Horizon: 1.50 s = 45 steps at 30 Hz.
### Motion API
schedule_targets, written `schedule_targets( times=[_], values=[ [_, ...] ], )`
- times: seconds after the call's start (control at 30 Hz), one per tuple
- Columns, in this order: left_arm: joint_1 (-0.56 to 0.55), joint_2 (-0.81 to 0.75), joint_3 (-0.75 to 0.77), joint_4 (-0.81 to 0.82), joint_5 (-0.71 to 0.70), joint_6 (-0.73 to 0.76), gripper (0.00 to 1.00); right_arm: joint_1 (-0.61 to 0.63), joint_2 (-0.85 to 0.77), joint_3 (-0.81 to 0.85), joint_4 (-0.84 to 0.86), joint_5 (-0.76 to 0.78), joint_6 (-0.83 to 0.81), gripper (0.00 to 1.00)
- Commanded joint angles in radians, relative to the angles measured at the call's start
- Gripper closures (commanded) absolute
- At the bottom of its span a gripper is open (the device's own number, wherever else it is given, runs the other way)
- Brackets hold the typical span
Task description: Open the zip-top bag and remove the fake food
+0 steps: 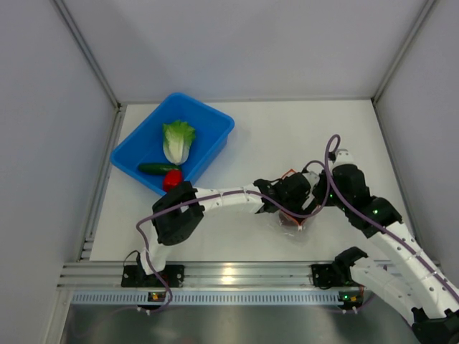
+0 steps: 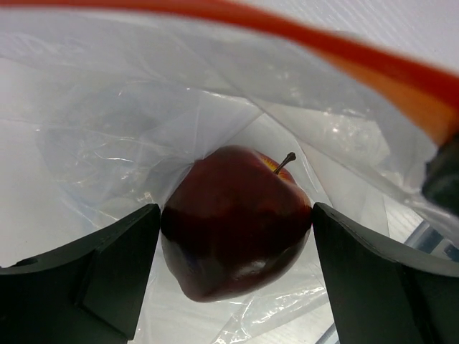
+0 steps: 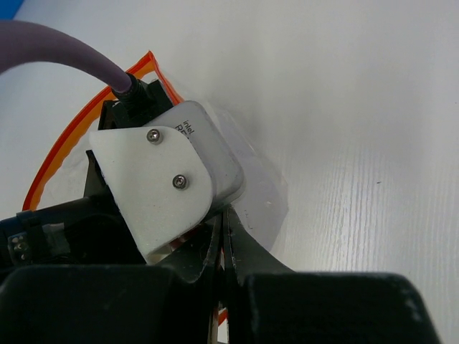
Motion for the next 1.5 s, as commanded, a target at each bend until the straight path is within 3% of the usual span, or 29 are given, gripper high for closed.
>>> schedule_targets(
  times=[0.0, 0.17, 0.3, 0.33, 0.5, 0.53, 0.6, 0.63, 0.67, 1.13, 1.47],
  values=[
    [-0.042, 0.064, 0.016, -0.035, 0.053, 0.070, 0.08, -0.004, -0.008, 0.036, 0.168, -0.053, -0.004, 1.00],
    [-0.046, 0.075, 0.013, -0.035, 0.052, 0.064, 0.06, -0.007, -0.011, 0.033, 0.171, -0.055, -0.004, 1.00],
    [-0.045, 0.067, 0.013, -0.035, 0.019, 0.059, 0.18, -0.007, -0.008, 0.031, 0.172, -0.055, -0.007, 1.00],
    [-0.046, 0.061, 0.012, -0.035, 0.016, 0.056, 0.30, -0.008, -0.007, 0.031, 0.172, -0.055, -0.006, 1.00],
    [-0.046, 0.016, 0.010, -0.032, 0.020, 0.026, 0.56, -0.008, -0.007, 0.034, 0.174, -0.056, -0.012, 1.00],
    [-0.048, -0.002, 0.012, -0.031, 0.013, 0.021, 0.70, -0.008, -0.007, 0.034, 0.177, -0.062, -0.015, 1.00],
    [-0.048, -0.022, 0.006, -0.019, 0.007, 0.016, 0.79, -0.010, -0.011, 0.036, 0.193, -0.076, -0.024, 1.00],
    [-0.049, -0.042, -0.004, -0.002, -0.015, 0.016, 0.92, -0.010, -0.017, 0.036, 0.198, -0.085, -0.027, 1.00],
    [-0.052, -0.054, -0.011, 0.010, -0.023, 0.015, 1.00, -0.010, -0.018, 0.036, 0.207, -0.091, -0.029, 1.00],
    [-0.072, -0.240, -0.198, 0.221, -0.024, 0.038, 1.00, -0.019, 0.037, 0.117, 0.258, -0.048, -0.102, 1.00],
    [-0.077, -0.350, -0.310, 0.379, -0.052, 0.093, 1.00, -0.018, 0.103, 0.059, 0.367, -0.277, -0.127, 1.00]
  ],
)
